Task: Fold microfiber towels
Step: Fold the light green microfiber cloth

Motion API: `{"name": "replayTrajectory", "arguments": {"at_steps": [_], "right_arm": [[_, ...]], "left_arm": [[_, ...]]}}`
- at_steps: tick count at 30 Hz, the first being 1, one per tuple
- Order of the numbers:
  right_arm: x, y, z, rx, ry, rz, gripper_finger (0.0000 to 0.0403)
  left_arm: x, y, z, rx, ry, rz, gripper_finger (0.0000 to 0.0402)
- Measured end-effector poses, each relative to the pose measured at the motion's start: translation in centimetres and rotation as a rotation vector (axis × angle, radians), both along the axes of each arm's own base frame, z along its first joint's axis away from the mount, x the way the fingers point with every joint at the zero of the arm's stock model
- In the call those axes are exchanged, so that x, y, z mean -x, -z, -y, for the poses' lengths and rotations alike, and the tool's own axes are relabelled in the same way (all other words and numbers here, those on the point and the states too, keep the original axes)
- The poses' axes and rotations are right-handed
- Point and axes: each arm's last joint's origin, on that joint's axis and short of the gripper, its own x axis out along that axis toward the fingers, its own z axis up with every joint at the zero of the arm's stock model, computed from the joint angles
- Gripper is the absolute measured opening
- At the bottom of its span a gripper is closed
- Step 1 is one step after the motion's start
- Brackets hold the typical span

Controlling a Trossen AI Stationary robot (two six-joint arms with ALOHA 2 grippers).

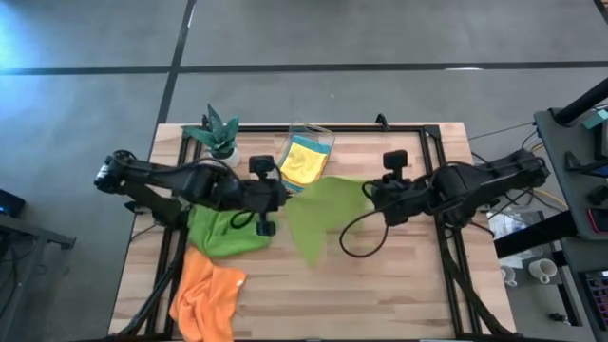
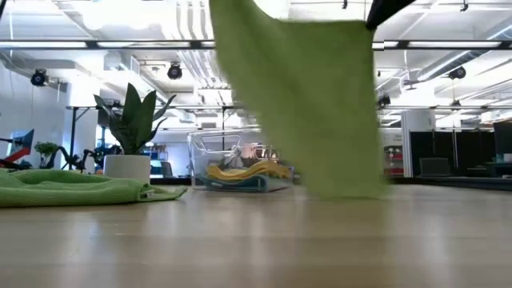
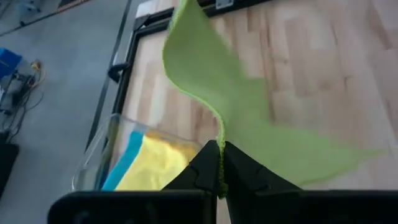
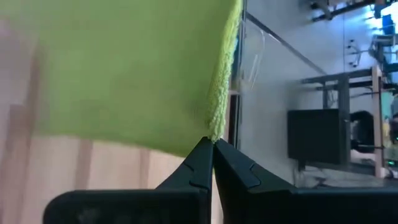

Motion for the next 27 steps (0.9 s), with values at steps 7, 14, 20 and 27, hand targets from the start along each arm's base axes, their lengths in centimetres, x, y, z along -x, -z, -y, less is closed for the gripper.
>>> {"name": "replayTrajectory", "arguments": {"at_steps": [7, 14, 20, 27], "right_arm": [[0.8, -0.6, -1.8, -0.237, -0.087, -0.009, 0.0008], [1.2, 4.2, -7.0, -0.529, -0.15, -0.172, 0.0008], [1.7, 10.4, -12.6, -0.621, -0.147, -0.287, 0.0008], [2.0, 11.8, -17.2, -0.654, -0.154, -0.357, 0.0008]], "left_arm": [[0.4, 1.0, 2.8, 0.127, 0.105, -0.031, 0.0], [-2.6, 9.6, 8.8, 0.312, 0.158, -0.204, 0.0], [-5.4, 16.3, 14.7, 0.488, 0.303, -0.218, 0.0], [-6.2, 16.5, 17.2, 0.569, 0.32, -0.208, 0.0]]}}
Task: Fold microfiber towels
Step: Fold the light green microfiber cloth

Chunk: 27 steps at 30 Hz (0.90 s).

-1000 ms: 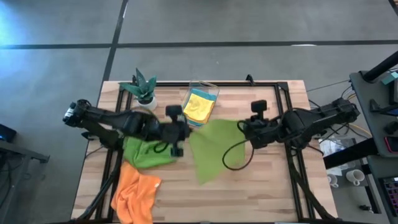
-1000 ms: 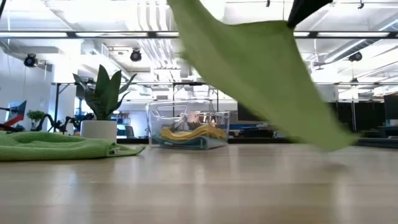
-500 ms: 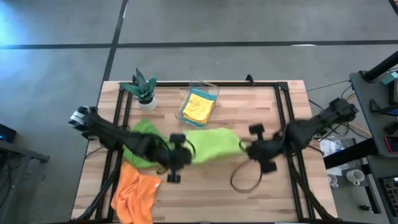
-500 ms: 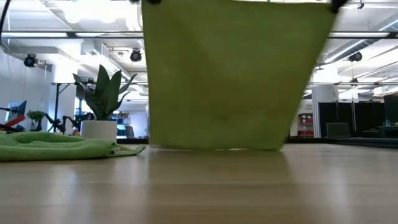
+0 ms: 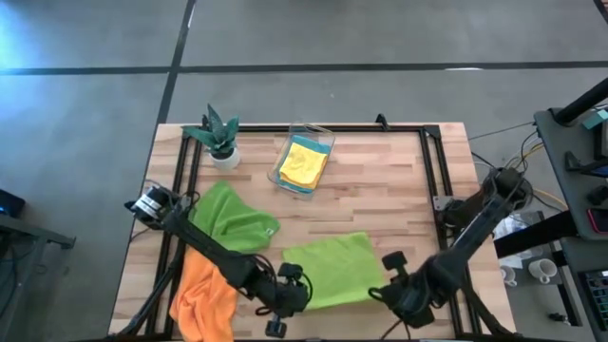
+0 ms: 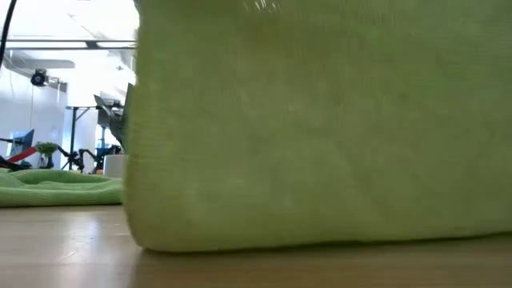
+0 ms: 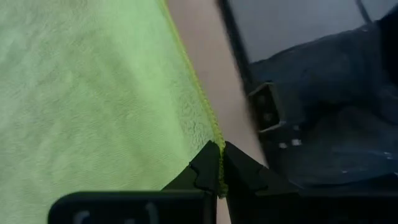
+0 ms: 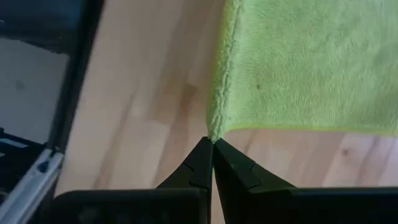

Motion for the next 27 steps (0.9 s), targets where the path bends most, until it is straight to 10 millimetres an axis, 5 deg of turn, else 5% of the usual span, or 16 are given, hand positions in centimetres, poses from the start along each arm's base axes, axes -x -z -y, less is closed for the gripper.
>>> {"name": "replayTrajectory", "arguments": {"at_steps": [6, 16, 22, 27], "right_arm": [[-1.7, 2.3, 0.0, 0.148, -0.014, 0.013, 0.0008], [-5.0, 3.2, 4.9, 0.34, 0.082, 0.004, 0.0008], [-6.2, 3.6, 7.2, 0.341, 0.104, -0.037, 0.0008], [-6.2, 3.6, 7.2, 0.217, 0.089, -0.121, 0.0008]], "left_arm": [[0.0, 0.8, -0.9, -0.021, -0.032, -0.028, 0.0], [1.3, 1.5, -5.3, -0.194, -0.234, -0.247, 0.0], [0.6, 2.9, -7.1, -0.185, -0.287, -0.238, 0.0], [0.7, 3.4, -7.3, -0.183, -0.29, -0.236, 0.0]]}}
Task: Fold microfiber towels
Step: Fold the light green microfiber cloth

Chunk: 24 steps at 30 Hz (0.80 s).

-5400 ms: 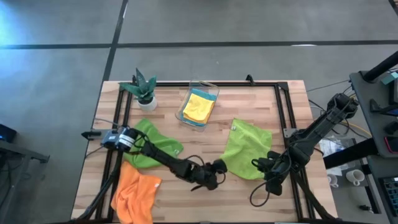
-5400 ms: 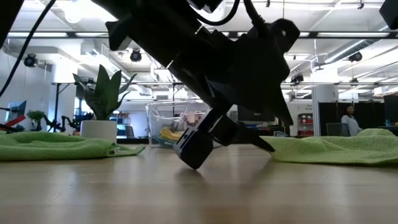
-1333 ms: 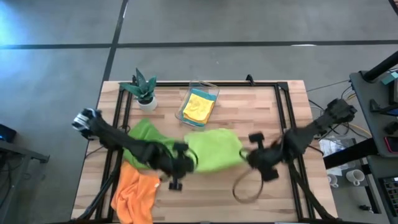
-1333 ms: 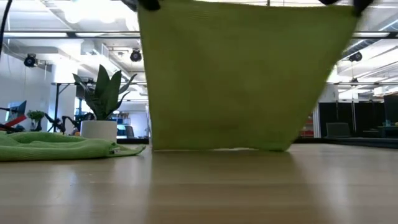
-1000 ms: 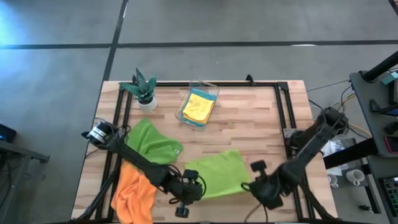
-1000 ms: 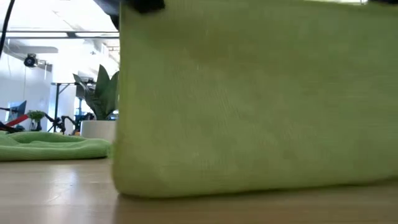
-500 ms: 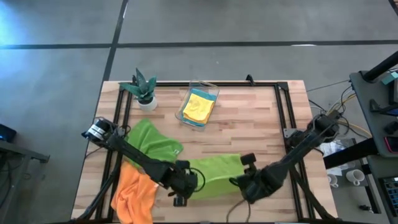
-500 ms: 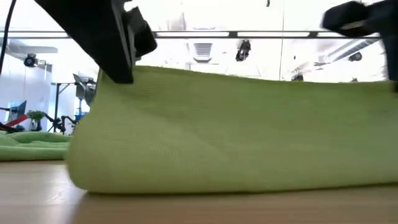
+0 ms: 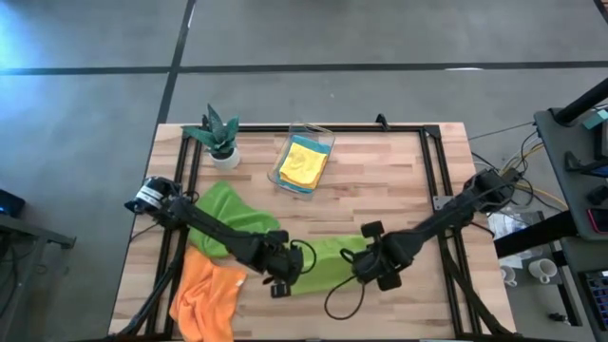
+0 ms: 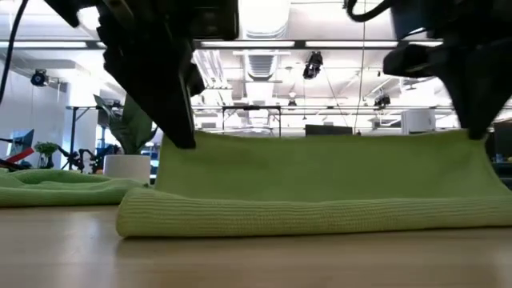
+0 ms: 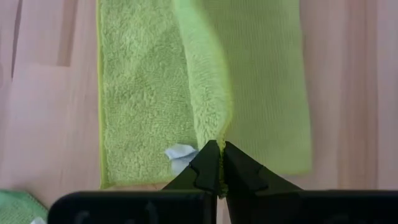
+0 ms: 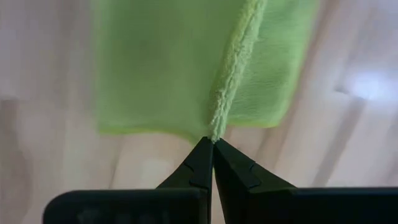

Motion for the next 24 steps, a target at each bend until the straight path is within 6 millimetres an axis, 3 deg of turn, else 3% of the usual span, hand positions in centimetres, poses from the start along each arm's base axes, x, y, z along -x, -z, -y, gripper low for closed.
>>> {"name": "replayTrajectory", "arguments": {"at_steps": [19, 24], "right_arm": [[-0.7, 0.5, 1.9, 0.041, 0.07, 0.01, 0.0009], [-0.6, 0.9, 2.2, 0.042, 0.082, 0.001, 0.0039]], "left_arm": [[0.6, 2.1, -2.0, -0.115, -0.08, -0.043, 0.0], [0.6, 2.0, -2.1, -0.157, -0.093, -0.025, 0.0001]]}}
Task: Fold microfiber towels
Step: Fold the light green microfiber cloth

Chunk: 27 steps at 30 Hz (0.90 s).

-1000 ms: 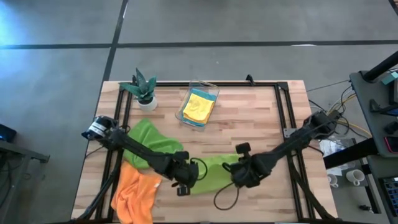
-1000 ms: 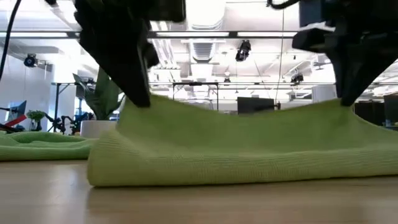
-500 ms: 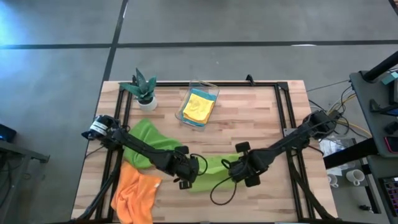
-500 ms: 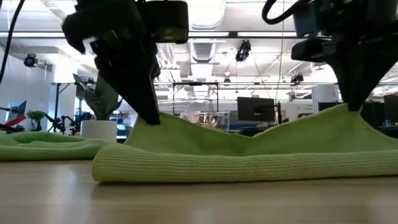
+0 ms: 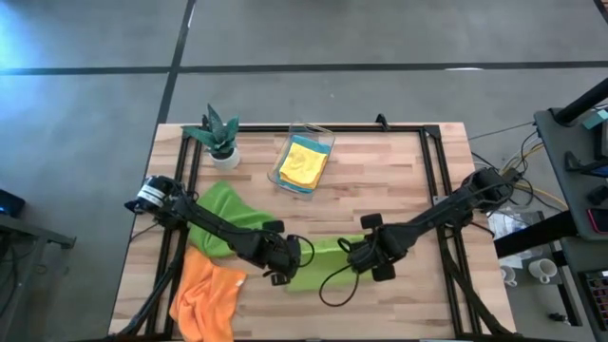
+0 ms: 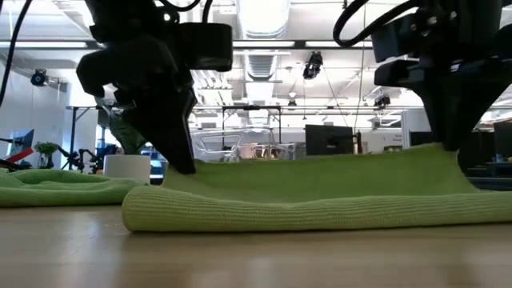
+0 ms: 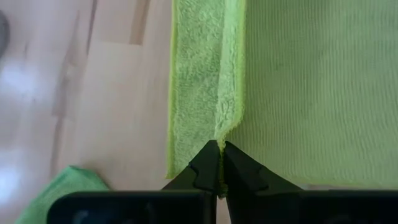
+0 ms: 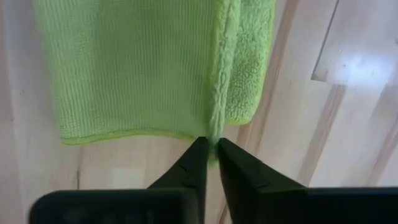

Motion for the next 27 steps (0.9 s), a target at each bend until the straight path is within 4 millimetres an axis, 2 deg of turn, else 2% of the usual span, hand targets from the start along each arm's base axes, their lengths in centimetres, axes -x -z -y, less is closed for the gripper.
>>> {"name": "replayTrajectory", "arguments": {"at_steps": [3, 9, 13, 15, 18, 21, 27], "right_arm": [[-0.1, 0.1, 0.0, -0.004, 0.003, 0.014, 0.0075], [-0.4, -1.0, 0.0, 0.039, 0.012, 0.049, 0.0136], [-0.9, -2.1, -0.1, 0.027, 0.026, 0.134, 0.0155], [-1.3, -2.0, -0.4, -0.01, 0.033, 0.186, 0.0158], [-1.9, -1.4, -1.0, -0.108, 0.014, 0.22, 0.0159], [-2.1, -0.7, -1.5, -0.132, -0.001, 0.244, 0.0157], [-1.7, -0.5, -2.1, -0.139, -0.023, 0.249, 0.0157]], "left_arm": [[-0.1, 0.0, -0.2, -0.019, 0.006, 0.002, 0.0022], [0.5, -0.3, -0.4, -0.039, -0.015, -0.069, 0.0098], [1.5, -2.7, -0.5, -0.031, -0.075, -0.119, 0.0137], [1.4, -3.9, -0.1, -0.012, -0.088, -0.041, 0.0145], [0.3, -4.4, 0.6, -0.001, -0.028, 0.116, 0.0148], [0.0, -3.2, 0.8, -0.003, 0.017, 0.109, 0.0148], [1.1, -0.7, -0.8, 0.016, -0.114, -0.005, 0.0148]]}}
